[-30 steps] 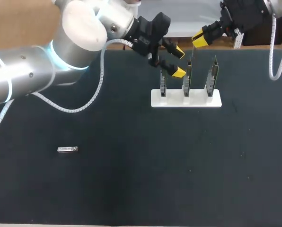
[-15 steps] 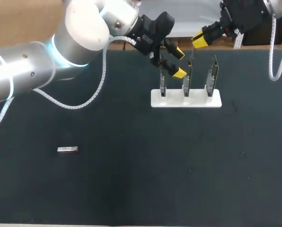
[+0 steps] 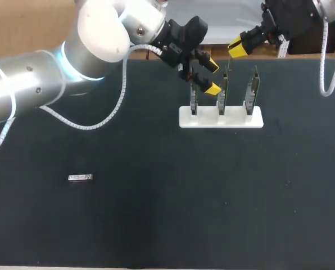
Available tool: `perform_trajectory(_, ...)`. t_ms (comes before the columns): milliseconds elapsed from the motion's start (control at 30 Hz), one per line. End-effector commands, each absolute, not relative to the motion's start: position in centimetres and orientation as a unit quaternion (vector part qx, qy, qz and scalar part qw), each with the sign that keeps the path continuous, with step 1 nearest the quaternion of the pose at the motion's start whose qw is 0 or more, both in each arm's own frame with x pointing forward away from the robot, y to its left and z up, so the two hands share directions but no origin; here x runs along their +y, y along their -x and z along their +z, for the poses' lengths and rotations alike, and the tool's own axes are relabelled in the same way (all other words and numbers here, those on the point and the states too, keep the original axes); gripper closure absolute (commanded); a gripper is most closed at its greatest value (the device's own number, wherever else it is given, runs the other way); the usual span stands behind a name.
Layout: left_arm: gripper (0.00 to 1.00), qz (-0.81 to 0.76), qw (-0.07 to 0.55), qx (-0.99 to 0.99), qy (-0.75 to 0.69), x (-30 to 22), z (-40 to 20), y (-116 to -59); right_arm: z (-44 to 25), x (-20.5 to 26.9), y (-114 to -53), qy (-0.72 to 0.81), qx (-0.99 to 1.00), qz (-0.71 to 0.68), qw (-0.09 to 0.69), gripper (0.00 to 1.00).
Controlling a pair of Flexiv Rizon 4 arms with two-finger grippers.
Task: Pick up the optical module with the left hand, and insert it into the network port with the right hand.
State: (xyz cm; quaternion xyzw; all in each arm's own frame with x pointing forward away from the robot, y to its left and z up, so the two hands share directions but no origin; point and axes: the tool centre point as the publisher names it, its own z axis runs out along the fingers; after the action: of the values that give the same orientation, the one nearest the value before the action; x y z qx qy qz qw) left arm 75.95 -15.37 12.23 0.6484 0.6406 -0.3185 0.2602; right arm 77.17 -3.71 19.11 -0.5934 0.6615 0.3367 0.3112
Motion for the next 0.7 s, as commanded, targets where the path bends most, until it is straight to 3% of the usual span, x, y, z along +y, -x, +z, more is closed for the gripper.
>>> perform_trajectory(33, 0.00, -0.319, 0.258, 0.640, -0.650, -15.41, 12.28, -76.28, 19.10, -3.71, -77.12, 0.594, 0.662, 0.336, 0.312, 1.00)
perform_trajectory(700, 0.00, -0.312, 0.249, 0.649, -0.648, -15.31, 12.25, -76.36, 19.18, -3.26, -76.78, 0.595, 0.657, 0.340, 0.314, 1.00)
